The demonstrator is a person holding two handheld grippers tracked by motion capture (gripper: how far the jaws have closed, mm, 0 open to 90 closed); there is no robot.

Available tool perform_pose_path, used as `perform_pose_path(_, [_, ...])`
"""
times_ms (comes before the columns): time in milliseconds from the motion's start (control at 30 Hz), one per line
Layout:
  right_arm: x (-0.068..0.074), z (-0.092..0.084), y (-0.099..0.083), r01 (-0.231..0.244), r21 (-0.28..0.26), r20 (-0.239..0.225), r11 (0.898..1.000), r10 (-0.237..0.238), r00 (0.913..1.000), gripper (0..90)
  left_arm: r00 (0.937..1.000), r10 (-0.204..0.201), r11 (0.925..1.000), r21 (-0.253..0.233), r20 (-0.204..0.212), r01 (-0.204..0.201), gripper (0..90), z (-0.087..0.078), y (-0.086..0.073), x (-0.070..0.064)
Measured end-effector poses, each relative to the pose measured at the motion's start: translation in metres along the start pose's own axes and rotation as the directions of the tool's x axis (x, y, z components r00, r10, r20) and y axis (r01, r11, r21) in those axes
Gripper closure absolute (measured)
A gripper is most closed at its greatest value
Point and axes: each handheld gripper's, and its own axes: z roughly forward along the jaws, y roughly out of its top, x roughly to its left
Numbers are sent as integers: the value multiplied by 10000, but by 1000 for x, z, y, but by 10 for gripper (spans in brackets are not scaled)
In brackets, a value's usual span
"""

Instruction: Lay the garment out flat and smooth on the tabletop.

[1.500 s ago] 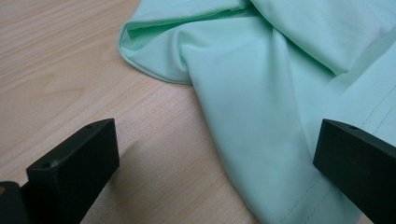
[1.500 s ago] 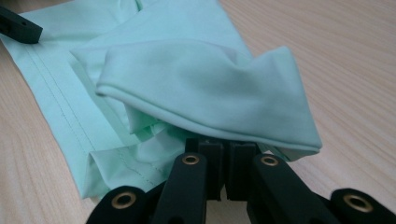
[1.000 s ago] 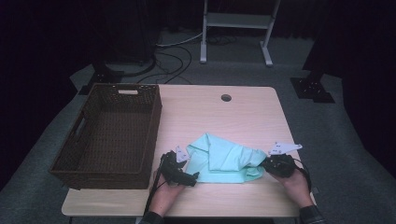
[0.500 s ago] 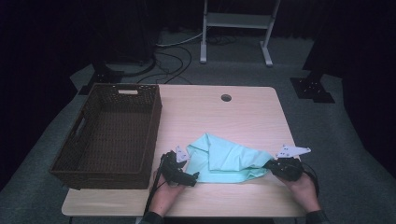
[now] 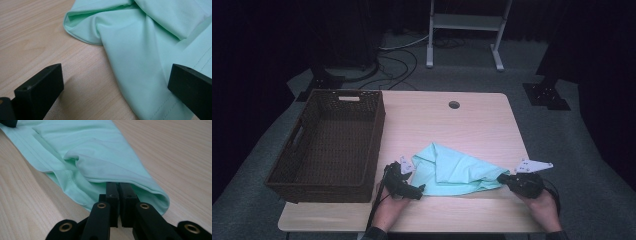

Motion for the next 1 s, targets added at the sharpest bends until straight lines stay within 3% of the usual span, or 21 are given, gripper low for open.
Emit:
perform_pose_path(267, [0,-7,-8,-92,19,154,10000,92,9998,866,10000,0,10000,-1,0,0,0,0,0,0])
perform_pose_path(1000, [-14,-41,-42,-927,-101,817,9956,932,9923,858,10000,-5,10000,-1,-1,5,0,0,0,0])
